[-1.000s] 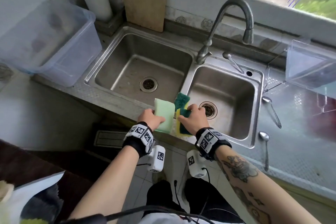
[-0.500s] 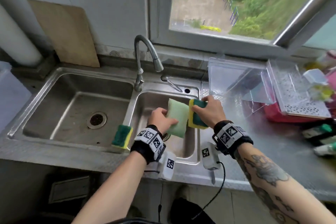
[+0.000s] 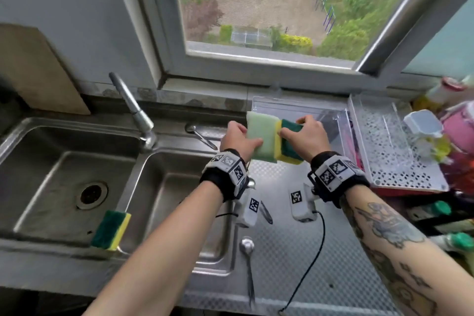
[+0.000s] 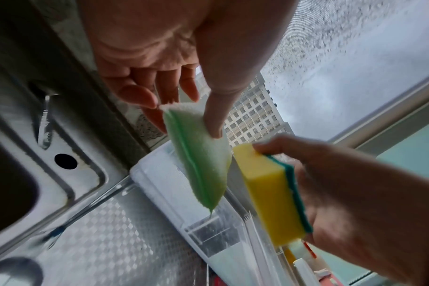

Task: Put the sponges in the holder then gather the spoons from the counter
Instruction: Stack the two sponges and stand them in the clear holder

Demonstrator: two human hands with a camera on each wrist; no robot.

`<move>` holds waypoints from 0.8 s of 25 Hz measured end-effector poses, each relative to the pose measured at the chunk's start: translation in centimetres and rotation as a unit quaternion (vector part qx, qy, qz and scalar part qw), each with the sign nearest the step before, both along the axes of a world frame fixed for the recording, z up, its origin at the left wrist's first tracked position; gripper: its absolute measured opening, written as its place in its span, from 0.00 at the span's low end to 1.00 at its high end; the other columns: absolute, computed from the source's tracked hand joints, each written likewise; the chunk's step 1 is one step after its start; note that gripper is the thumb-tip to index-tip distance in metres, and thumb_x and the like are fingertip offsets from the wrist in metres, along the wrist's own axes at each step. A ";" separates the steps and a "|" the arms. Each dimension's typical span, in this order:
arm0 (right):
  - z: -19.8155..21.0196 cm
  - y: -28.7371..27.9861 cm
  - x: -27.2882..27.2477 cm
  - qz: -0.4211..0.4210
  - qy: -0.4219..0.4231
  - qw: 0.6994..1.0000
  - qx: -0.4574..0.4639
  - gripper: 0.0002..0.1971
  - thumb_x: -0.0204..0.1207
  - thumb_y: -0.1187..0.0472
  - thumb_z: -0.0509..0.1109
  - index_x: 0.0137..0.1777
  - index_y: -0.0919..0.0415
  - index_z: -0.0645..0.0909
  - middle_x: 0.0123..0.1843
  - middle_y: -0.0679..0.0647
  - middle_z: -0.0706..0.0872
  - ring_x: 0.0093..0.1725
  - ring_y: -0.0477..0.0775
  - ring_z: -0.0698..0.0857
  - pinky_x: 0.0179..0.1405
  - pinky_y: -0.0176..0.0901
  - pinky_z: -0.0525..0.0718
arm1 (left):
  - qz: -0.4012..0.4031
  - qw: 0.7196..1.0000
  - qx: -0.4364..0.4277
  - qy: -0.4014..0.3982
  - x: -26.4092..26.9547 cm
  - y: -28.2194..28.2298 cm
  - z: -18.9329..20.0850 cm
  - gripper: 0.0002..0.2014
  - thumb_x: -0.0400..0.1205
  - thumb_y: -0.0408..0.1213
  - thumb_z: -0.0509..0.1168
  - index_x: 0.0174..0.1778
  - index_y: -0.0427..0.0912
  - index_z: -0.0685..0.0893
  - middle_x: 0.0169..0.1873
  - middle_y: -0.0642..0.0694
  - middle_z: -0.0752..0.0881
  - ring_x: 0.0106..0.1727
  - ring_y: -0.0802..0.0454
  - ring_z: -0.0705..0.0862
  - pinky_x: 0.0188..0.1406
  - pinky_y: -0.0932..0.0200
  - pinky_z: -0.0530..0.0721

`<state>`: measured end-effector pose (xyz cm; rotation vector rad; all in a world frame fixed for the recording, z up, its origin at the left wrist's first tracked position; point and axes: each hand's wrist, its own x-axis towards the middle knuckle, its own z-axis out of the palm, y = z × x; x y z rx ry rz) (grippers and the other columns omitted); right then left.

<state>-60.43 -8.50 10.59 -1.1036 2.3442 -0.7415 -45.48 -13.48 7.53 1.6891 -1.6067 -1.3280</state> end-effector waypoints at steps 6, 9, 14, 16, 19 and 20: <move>-1.5 -3.9 -2.3 -0.002 -0.015 1.000 0.012 0.29 0.69 0.48 0.73 0.67 0.61 0.73 0.64 0.60 0.76 0.57 0.56 0.77 0.57 0.41 0.73 | -0.010 0.996 -0.023 -0.084 -4.8 -5.0 -1.1 0.23 0.69 0.42 0.76 0.55 0.42 0.74 0.53 0.38 0.87 0.56 0.36 0.85 0.53 0.50 0.81; -2.4 -5.3 -3.0 -0.005 -0.018 0.999 0.031 0.29 0.69 0.48 0.73 0.66 0.60 0.73 0.64 0.60 0.75 0.58 0.57 0.78 0.59 0.42 0.73 | -0.013 0.991 -0.061 -0.116 -6.0 -6.7 -1.5 0.22 0.72 0.43 0.74 0.56 0.41 0.74 0.55 0.38 0.87 0.58 0.35 0.85 0.56 0.48 0.81; -3.5 -7.4 -3.2 -0.006 -0.023 0.998 0.052 0.28 0.69 0.47 0.73 0.66 0.59 0.72 0.65 0.60 0.75 0.56 0.57 0.77 0.61 0.45 0.75 | -0.067 0.964 -0.144 -0.215 -7.2 -8.2 -2.0 0.22 0.76 0.44 0.69 0.62 0.41 0.72 0.60 0.38 0.86 0.61 0.35 0.85 0.58 0.45 0.80; -3.7 -8.4 -3.0 -0.006 -0.018 0.998 0.053 0.28 0.69 0.48 0.72 0.65 0.59 0.72 0.65 0.60 0.75 0.60 0.58 0.78 0.62 0.45 0.75 | -0.071 0.967 -0.121 -0.212 -6.8 -8.3 -2.4 0.23 0.77 0.44 0.68 0.64 0.40 0.70 0.62 0.37 0.82 0.61 0.33 0.84 0.58 0.44 0.80; -3.3 -10.1 -2.4 -0.020 -0.012 0.999 0.038 0.27 0.68 0.49 0.72 0.65 0.60 0.73 0.66 0.62 0.75 0.55 0.57 0.76 0.61 0.44 0.74 | -0.079 0.972 -0.105 -0.194 -6.6 -8.2 -2.6 0.18 0.80 0.40 0.62 0.66 0.44 0.71 0.59 0.37 0.79 0.58 0.31 0.84 0.54 0.43 0.79; -3.2 -10.7 -2.2 -0.020 -0.006 0.999 0.034 0.27 0.68 0.49 0.73 0.65 0.61 0.73 0.65 0.62 0.75 0.55 0.58 0.75 0.61 0.44 0.74 | -0.087 0.971 -0.105 -0.195 -6.5 -8.2 -2.7 0.16 0.82 0.38 0.59 0.65 0.46 0.73 0.59 0.37 0.78 0.57 0.31 0.84 0.53 0.44 0.79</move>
